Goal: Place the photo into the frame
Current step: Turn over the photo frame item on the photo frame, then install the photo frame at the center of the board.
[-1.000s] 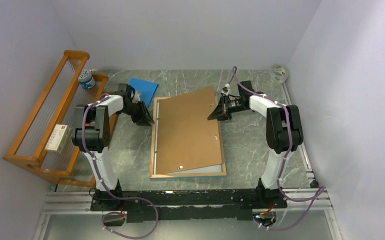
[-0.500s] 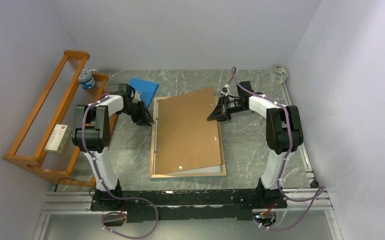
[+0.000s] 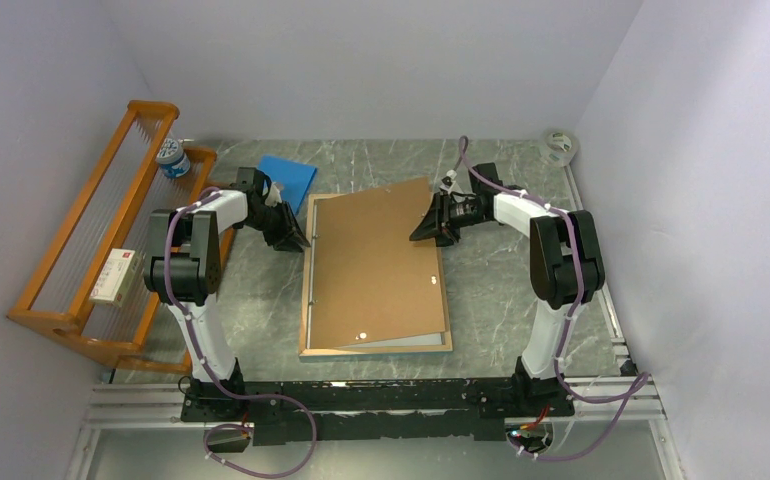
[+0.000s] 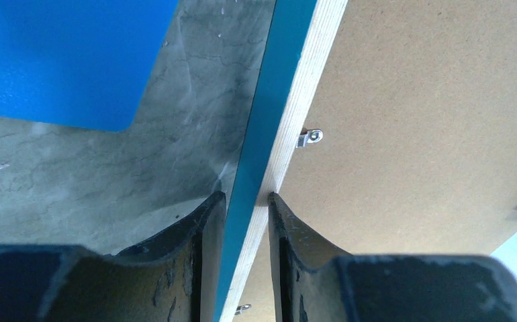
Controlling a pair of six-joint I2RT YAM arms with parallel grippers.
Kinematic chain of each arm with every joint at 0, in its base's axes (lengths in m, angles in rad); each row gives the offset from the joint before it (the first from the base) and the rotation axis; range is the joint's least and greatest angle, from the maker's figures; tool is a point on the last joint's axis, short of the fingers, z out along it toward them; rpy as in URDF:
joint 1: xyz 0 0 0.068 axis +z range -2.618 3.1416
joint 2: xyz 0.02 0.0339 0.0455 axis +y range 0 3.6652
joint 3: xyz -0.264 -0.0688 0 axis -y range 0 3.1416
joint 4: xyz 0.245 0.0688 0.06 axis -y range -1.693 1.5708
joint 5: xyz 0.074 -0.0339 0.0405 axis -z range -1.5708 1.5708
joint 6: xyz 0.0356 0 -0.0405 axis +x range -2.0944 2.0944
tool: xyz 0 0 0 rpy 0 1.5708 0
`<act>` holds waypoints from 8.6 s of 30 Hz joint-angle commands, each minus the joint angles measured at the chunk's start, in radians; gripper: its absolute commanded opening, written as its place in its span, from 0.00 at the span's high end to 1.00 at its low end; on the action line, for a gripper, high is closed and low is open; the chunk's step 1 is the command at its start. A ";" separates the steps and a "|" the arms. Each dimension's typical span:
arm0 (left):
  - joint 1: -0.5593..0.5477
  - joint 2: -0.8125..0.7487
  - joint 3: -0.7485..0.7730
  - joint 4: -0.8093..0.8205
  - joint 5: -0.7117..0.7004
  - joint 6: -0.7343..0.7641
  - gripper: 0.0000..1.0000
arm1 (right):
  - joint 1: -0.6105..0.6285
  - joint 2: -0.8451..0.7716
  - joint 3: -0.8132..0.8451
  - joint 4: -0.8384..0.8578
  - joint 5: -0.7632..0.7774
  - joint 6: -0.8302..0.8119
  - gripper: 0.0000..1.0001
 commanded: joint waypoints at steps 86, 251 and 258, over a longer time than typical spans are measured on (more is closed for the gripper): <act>-0.007 -0.016 -0.045 0.044 0.138 -0.081 0.36 | 0.165 0.008 0.049 -0.274 0.596 -0.020 0.40; -0.083 -0.056 -0.048 -0.035 -0.026 -0.003 0.65 | 0.204 -0.094 0.125 -0.236 1.202 0.142 0.32; -0.083 -0.053 -0.036 -0.038 -0.032 0.000 0.63 | 0.188 0.068 0.323 -0.303 1.267 0.192 0.30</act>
